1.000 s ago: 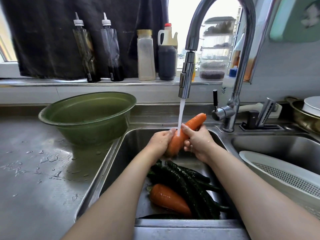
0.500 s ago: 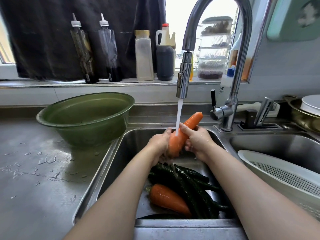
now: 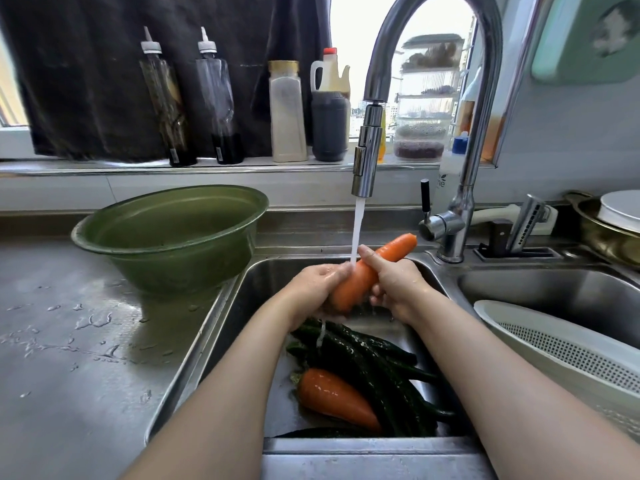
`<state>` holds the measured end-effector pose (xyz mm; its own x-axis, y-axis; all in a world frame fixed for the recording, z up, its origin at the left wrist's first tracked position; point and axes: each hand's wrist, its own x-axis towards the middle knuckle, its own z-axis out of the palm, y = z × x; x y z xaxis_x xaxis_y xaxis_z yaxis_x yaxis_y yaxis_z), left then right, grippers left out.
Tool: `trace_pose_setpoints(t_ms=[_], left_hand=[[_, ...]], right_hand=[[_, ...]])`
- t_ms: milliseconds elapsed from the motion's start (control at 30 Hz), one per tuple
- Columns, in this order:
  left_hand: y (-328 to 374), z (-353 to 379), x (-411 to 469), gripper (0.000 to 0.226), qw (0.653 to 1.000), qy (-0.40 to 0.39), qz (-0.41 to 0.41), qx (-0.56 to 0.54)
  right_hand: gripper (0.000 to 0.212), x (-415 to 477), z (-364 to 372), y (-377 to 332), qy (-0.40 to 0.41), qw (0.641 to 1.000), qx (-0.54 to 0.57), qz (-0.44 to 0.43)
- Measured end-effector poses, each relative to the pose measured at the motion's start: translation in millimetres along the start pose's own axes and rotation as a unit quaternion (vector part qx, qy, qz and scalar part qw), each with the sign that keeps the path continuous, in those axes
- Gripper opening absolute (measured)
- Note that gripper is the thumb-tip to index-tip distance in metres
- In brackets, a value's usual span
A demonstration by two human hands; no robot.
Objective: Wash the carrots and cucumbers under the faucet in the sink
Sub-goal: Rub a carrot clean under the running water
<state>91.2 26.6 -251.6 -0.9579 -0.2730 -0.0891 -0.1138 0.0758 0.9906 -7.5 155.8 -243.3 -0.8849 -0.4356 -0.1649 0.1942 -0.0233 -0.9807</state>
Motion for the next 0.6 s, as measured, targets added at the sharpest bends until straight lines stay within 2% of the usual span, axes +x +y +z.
trace_pose_setpoints(t_ms=[100,167,233,300,367,400,433,467,567,600], left_hand=[[-7,-14,-2,0.040,0.992,-0.117,-0.012,-0.053],[-5,-12,-1,0.042,0.992,-0.116,0.006,-0.056],[0,-2,-1,0.027,0.998,-0.050,0.041,0.000],[5,10,2,0.016,0.992,0.048,0.073,0.095],[7,18,5,0.034,0.970,0.155,0.093,0.164],[9,19,6,0.037,0.962,0.182,0.093,0.181],[9,17,7,0.036,0.966,0.175,0.089,0.170],[10,15,5,0.032,0.977,0.132,0.086,0.145],[8,4,-4,0.029,0.992,-0.052,0.072,0.088],[5,2,-4,0.033,0.991,-0.079,0.075,0.083]], right_hand=[[0.047,1,-1,2,0.022,0.999,-0.024,0.006],[0.047,3,-3,1,0.037,0.999,-0.022,0.014],[0.046,4,-4,0,0.045,0.999,-0.014,0.016],[0.044,2,-2,-1,0.036,0.999,-0.004,0.015],[0.040,-1,1,-2,0.021,1.000,0.011,0.005],[0.038,-3,2,-2,0.020,1.000,0.017,-0.002],[0.037,-4,3,-4,0.023,1.000,0.018,-0.009],[0.037,-5,2,-4,0.030,0.999,0.015,-0.014],[0.039,-5,-1,-3,0.049,0.999,-0.014,-0.008],[0.040,-5,-1,-2,0.052,0.998,-0.020,-0.004]])
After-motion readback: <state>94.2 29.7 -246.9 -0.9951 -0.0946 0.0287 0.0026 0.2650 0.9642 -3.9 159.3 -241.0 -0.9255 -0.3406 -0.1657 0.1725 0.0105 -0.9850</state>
